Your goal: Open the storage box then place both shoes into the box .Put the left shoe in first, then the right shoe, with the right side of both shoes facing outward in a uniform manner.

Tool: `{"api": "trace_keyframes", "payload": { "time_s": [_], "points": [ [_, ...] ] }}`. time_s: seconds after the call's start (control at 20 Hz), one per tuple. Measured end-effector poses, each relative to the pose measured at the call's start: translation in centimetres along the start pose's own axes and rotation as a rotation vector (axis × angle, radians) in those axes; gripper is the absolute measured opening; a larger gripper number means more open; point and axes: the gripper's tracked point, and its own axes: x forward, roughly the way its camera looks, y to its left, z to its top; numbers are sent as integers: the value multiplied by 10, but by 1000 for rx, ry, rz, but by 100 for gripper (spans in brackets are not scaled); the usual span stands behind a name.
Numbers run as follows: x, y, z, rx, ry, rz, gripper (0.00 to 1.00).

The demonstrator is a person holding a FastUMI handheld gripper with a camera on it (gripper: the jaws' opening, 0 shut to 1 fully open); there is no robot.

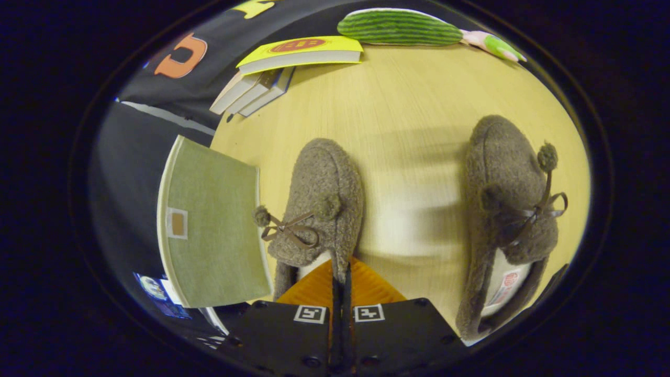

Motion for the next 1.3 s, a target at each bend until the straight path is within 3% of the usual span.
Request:
{"api": "trace_keyframes", "payload": {
  "time_s": [0.35, 0.75, 1.05, 1.3],
  "points": [
    [-71, 57, 1, 10, -95, 107, 6],
    [-137, 212, -9, -86, -165, 278, 6],
    [-93, 295, -26, -114, -117, 254, 6],
    [-38, 315, -44, -120, -28, 210, 6]
  ]
}}
